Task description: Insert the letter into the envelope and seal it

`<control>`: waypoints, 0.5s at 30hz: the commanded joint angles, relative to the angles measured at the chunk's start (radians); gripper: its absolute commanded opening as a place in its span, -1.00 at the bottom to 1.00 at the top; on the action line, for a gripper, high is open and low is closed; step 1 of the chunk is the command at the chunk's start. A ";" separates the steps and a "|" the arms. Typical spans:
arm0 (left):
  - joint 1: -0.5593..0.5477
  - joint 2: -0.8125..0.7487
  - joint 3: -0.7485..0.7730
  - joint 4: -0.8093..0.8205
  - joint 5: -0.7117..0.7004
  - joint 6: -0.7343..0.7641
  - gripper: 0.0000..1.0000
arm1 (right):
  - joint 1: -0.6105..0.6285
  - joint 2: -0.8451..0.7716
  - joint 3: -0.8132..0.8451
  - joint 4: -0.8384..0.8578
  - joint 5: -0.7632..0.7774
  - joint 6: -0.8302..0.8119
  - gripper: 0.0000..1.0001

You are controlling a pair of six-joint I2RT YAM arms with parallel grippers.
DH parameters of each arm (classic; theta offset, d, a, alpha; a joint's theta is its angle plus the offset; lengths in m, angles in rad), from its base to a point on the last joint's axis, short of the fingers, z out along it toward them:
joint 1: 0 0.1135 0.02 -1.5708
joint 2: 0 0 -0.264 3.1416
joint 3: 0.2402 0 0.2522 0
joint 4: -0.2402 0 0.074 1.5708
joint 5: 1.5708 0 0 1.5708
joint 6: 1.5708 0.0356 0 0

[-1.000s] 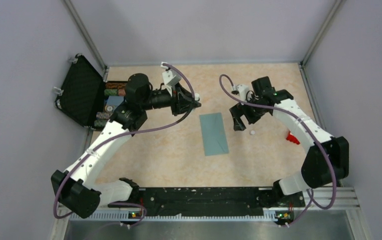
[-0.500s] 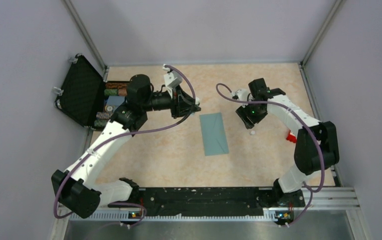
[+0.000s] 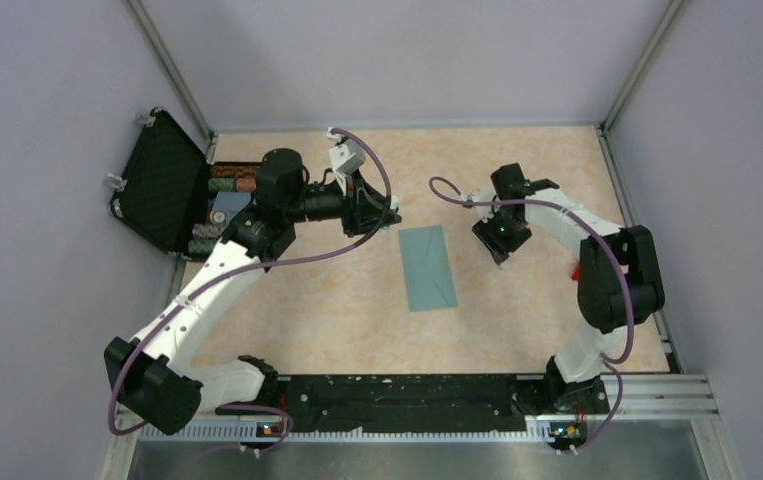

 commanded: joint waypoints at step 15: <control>0.003 -0.007 0.015 0.034 -0.002 -0.015 -1.00 | -0.012 0.035 -0.041 0.011 0.029 0.002 -0.23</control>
